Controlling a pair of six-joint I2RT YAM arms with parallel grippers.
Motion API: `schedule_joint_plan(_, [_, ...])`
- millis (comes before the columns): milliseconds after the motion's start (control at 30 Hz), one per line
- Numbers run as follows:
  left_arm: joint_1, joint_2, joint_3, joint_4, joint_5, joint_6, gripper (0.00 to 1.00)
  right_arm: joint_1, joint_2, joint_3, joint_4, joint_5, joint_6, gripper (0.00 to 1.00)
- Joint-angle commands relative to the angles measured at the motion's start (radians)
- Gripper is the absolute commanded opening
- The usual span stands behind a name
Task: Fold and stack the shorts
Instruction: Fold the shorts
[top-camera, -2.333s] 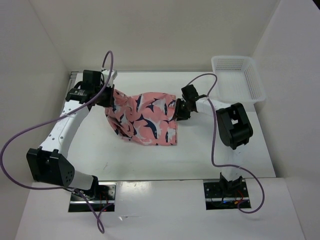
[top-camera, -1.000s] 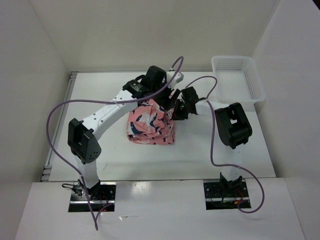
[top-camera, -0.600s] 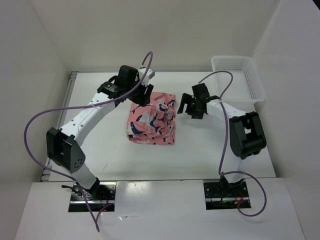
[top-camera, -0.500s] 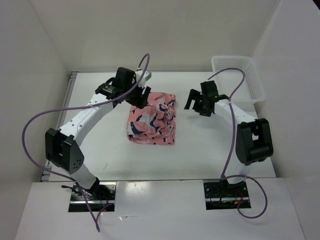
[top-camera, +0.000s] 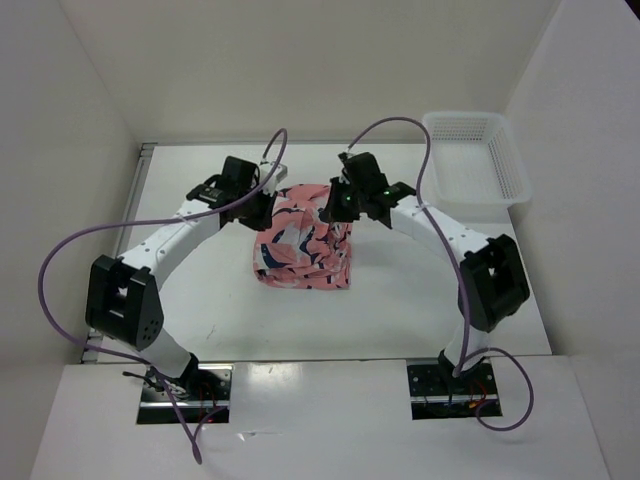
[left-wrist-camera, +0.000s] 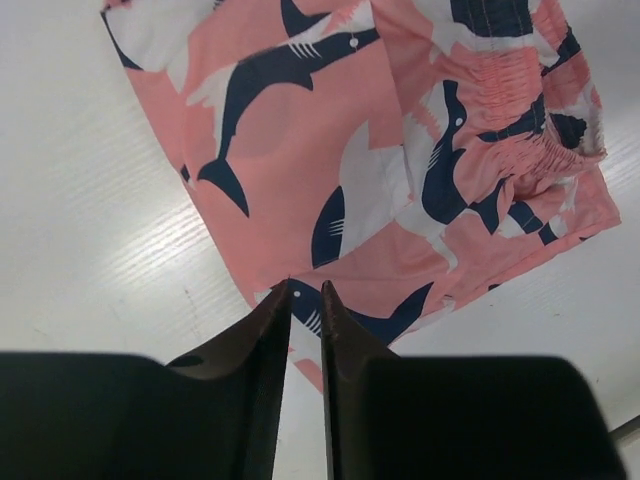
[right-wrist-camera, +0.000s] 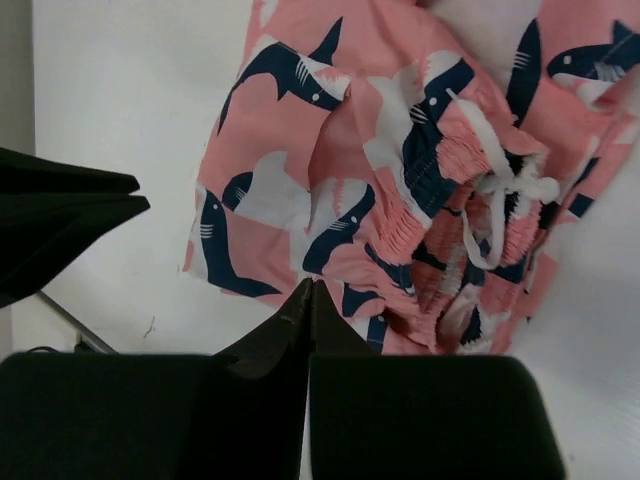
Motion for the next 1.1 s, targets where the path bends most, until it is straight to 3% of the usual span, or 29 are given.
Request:
schedule_joint_plan(0, [0.007,0.005,-0.058,0.111,0.051,0.004,0.22,-0.006,0.071,0.065,0.051,-0.059,0.032,0.00])
schedule_joint_plan(233, [-0.031,0.111,-0.131,0.274,0.104,0.004,0.16,-0.006,0.276,0.096,0.060,-0.078,0.017,0.00])
schedule_joint_plan(333, [-0.031,0.160,-0.131,0.303,0.114,0.004,0.15,-0.006,0.356,0.085,0.060,0.060,0.061,0.00])
schedule_joint_plan(567, [-0.031,0.191,-0.166,0.317,0.104,0.004,0.15,-0.006,0.399,0.045,0.083,0.088,0.082,0.00])
schedule_joint_plan(700, [-0.031,0.163,-0.166,0.282,0.095,0.004,0.15,-0.006,0.323,0.045,0.049,0.097,0.063,0.00])
schedule_joint_plan(800, [-0.031,0.087,-0.137,0.238,0.114,0.004,0.21,-0.006,0.201,0.086,0.002,0.137,0.051,0.24])
schedule_joint_plan(833, [-0.031,0.048,-0.123,0.224,0.114,0.004,0.25,-0.006,0.173,0.106,-0.018,0.146,0.051,0.58])
schedule_joint_plan(867, [-0.031,0.033,-0.103,0.207,0.132,0.004,0.30,-0.006,0.148,0.128,-0.040,0.158,0.034,0.78])
schedule_joint_plan(900, [-0.031,0.018,-0.057,0.175,0.144,0.004,0.45,-0.006,0.102,0.172,-0.064,0.175,0.020,0.91])
schedule_joint_plan(933, [-0.018,-0.004,-0.033,0.159,0.172,0.004,0.52,-0.006,0.082,0.192,-0.108,0.215,0.011,1.00])
schedule_joint_plan(967, [-0.004,-0.022,0.013,0.130,0.184,0.004,0.67,-0.006,0.042,0.220,-0.129,0.236,-0.001,1.00])
schedule_joint_plan(1067, [0.009,-0.048,0.067,0.098,0.209,0.004,0.82,-0.056,-0.016,0.240,-0.190,0.296,-0.010,1.00])
